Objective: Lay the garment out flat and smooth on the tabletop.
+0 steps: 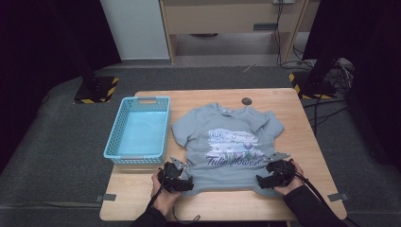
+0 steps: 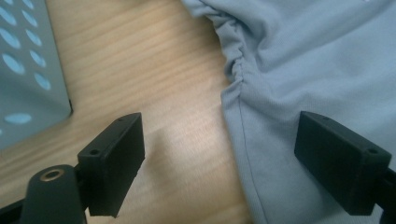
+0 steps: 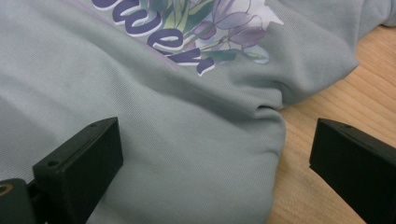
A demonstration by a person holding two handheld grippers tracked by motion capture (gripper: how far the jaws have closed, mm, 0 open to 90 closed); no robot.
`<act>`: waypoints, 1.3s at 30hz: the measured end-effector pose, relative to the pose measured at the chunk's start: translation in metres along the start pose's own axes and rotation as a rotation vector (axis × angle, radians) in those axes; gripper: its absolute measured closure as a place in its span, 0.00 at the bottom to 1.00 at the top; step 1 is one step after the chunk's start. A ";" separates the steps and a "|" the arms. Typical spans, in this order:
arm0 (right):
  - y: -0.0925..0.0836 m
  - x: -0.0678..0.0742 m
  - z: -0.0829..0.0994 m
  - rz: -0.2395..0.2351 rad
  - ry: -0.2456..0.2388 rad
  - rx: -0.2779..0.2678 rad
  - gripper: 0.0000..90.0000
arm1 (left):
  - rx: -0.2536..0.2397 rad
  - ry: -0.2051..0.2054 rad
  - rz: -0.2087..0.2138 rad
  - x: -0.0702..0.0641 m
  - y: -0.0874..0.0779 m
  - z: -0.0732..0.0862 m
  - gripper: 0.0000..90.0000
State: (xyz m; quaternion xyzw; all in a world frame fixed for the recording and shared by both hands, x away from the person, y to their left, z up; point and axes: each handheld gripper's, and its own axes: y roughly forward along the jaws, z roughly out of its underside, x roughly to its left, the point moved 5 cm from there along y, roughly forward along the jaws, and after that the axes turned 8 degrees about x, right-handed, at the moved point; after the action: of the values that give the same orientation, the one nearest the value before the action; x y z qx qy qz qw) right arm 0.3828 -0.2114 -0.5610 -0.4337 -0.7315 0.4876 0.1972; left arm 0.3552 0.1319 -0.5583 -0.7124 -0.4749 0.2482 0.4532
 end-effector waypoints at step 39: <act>0.016 0.017 -0.027 -0.145 -0.006 -0.028 0.07 | -0.013 -0.032 0.054 -0.002 0.012 -0.017 0.17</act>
State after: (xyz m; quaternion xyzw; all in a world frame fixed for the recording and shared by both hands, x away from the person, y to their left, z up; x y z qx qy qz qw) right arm 0.4000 -0.1802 -0.5653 -0.3808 -0.7683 0.4633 0.2238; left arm 0.3731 0.1219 -0.5612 -0.7239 -0.4642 0.2685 0.4340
